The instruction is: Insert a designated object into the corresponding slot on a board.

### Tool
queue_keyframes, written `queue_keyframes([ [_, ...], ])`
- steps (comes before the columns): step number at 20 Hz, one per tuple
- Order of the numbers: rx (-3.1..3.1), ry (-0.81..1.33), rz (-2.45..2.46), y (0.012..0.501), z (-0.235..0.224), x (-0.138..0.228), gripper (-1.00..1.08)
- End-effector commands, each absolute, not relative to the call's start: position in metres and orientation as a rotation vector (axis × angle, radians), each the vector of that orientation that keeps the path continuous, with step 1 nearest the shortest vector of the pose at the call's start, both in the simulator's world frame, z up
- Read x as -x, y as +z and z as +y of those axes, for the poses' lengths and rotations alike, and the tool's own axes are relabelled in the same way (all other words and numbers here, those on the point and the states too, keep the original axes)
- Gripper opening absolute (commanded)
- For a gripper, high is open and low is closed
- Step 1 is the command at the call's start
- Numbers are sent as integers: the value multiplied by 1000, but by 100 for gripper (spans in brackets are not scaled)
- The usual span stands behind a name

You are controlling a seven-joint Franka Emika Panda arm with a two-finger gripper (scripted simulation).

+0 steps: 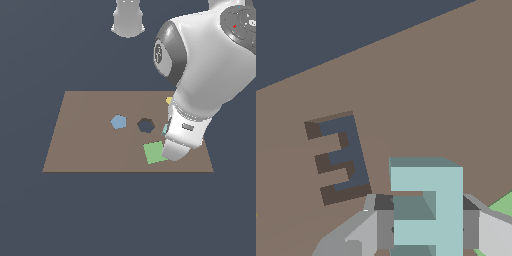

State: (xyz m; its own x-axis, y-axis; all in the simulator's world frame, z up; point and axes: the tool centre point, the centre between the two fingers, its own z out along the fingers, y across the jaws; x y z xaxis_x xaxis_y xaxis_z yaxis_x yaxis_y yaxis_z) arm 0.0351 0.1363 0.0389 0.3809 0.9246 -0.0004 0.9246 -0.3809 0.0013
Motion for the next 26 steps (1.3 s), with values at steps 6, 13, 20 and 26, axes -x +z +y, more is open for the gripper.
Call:
queue_keyframes([
  [6, -2428, 0, 1991, 40, 172, -7, -100],
  [13, -2385, -1, 2043, 40, 179, 1, -100],
  [20, -2386, -2, 2042, 31, 179, 1, -100],
  [26, -2386, -2, 2042, 30, 179, 1, 100],
])
